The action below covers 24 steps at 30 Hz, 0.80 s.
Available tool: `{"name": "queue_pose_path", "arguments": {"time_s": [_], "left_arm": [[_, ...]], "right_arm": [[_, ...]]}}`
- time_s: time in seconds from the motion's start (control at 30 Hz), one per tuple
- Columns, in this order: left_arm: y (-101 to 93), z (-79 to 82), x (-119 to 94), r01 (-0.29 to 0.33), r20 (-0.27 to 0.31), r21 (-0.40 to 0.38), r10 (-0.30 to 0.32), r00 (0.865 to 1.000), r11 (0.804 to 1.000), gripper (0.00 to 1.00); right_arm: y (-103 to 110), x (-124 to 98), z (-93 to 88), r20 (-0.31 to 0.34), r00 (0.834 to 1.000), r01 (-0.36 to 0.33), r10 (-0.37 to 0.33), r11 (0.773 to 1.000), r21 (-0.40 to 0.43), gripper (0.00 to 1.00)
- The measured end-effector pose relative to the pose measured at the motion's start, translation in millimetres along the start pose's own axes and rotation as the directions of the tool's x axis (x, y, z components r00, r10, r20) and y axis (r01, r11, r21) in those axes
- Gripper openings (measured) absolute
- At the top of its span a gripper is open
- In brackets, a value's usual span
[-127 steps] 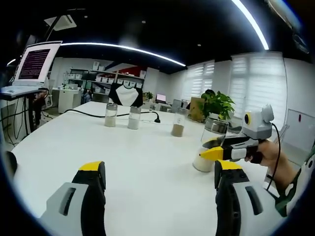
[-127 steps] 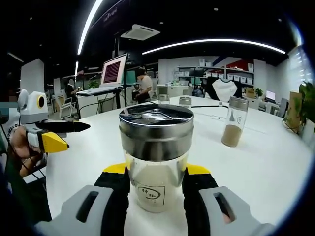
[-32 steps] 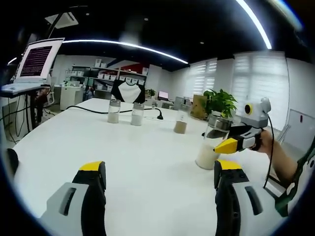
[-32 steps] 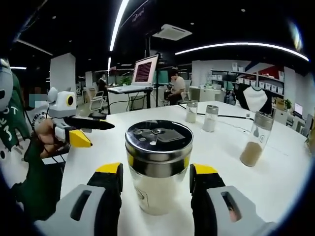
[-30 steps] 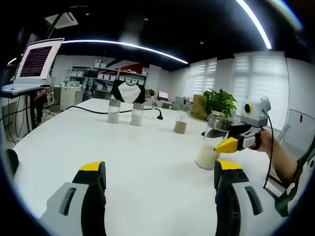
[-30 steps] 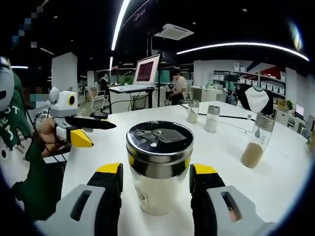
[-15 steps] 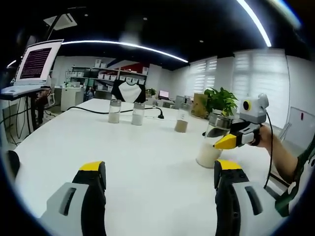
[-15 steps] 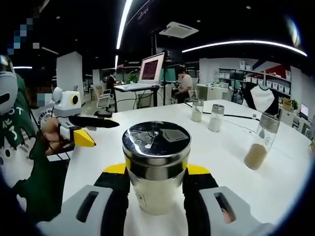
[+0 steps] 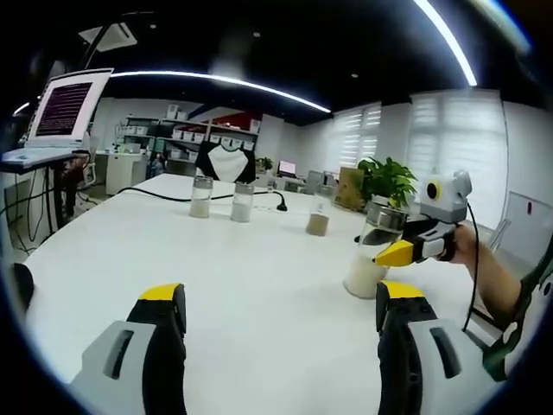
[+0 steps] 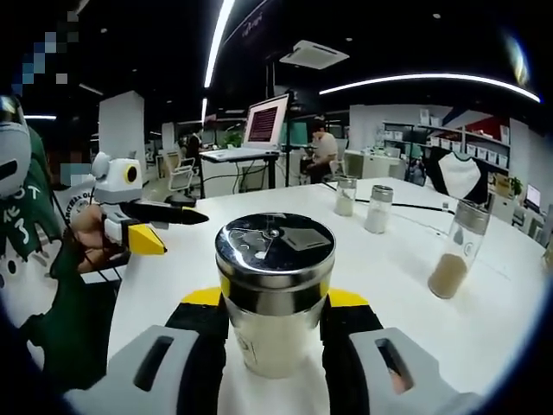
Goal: Rotate the seasoning bottle until the label or dispensing opening points toward the visible target arrow and the bottle remains upright within the marked orientation range
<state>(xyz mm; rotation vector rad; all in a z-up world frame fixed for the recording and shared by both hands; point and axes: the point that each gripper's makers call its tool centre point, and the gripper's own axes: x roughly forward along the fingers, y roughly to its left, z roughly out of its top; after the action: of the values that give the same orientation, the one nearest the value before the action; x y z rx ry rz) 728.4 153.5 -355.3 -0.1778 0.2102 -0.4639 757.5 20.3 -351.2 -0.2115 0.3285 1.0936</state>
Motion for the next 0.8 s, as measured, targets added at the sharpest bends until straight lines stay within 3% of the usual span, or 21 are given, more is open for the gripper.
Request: {"name": "queue_pose_path", "arguments": {"time_s": [0.8], "left_arm": [[-3.6,-0.7,1.4,0.006,-0.006,0.009,-0.006,1.0,1.0,0.96]], "right_arm": [[-6.2,-0.7,-0.7,-0.016,0.994,0.107,-0.107,0.993,0.04,0.4]]}}
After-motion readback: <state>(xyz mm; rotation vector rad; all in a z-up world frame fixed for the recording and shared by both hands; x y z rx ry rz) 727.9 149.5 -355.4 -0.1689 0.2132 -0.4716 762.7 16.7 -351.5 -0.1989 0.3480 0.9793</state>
